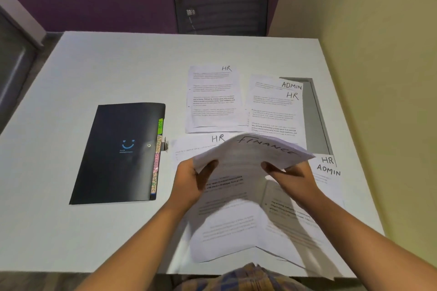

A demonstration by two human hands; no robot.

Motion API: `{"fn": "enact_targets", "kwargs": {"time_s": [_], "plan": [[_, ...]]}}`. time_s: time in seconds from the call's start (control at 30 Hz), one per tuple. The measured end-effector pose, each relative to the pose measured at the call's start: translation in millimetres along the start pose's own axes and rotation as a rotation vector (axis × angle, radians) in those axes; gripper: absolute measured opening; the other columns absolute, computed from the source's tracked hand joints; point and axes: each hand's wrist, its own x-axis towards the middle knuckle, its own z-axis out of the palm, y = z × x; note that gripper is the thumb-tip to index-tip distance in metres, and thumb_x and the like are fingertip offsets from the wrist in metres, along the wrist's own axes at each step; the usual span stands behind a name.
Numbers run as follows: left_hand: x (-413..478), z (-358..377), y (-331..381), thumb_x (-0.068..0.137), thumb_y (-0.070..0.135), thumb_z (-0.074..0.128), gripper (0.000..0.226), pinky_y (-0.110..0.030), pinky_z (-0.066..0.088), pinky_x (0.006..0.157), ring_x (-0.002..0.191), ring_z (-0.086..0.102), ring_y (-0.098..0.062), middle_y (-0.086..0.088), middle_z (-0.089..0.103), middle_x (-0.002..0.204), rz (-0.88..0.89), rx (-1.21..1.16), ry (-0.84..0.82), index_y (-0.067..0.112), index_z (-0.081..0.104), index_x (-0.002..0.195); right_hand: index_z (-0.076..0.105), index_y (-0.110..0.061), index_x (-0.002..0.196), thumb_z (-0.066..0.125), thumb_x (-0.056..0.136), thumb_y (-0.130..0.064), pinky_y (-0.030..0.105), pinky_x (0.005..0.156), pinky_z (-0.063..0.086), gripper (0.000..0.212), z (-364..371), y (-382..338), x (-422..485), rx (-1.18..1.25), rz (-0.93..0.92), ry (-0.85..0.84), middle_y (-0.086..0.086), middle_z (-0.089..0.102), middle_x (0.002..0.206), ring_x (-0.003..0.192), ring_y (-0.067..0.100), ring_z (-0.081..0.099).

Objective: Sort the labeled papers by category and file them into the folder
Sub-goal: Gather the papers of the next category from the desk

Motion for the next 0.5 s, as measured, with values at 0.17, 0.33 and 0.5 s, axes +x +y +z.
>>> {"fn": "enact_targets", "kwargs": {"time_s": [0.17,0.33,0.5], "plan": [[7.1,-8.4,10.5,0.088,0.01,0.07,0.026,-0.016,0.053,0.069,0.075,0.067,0.006,0.02,0.075,0.078,-0.023,-0.202,0.08,0.033,0.073,0.078,0.045,-0.028,0.051,0.068,0.09,-0.039,0.008,0.046,0.034,0.047,-8.3,-4.6,3.2,-0.195,-0.131,-0.03,-0.02,0.048,0.037,0.037,-0.003,0.047],[12.4,-17.9,28.8,0.097,0.012,0.059,0.016,-0.02,0.056,0.072,0.089,0.073,-0.007,0.009,0.078,0.096,-0.074,-0.369,0.014,0.016,0.07,0.106,0.073,-0.025,0.091,0.058,0.098,-0.019,0.017,0.064,0.056,0.018,-1.7,-14.1,15.4,0.009,-0.1,0.096,-0.016,0.078,0.083,0.079,0.004,0.074],[-1.8,-25.4,5.4,0.099,0.032,0.056,0.02,-0.022,0.054,0.085,0.101,0.067,-0.001,0.013,0.073,0.11,-0.127,-0.015,-0.043,0.027,0.065,0.115,0.069,-0.022,0.111,0.057,0.099,-0.023,0.038,0.077,0.06,0.017,10.1,-18.9,21.6,0.171,-0.002,0.13,-0.008,0.079,0.095,0.09,0.024,0.075]]}}
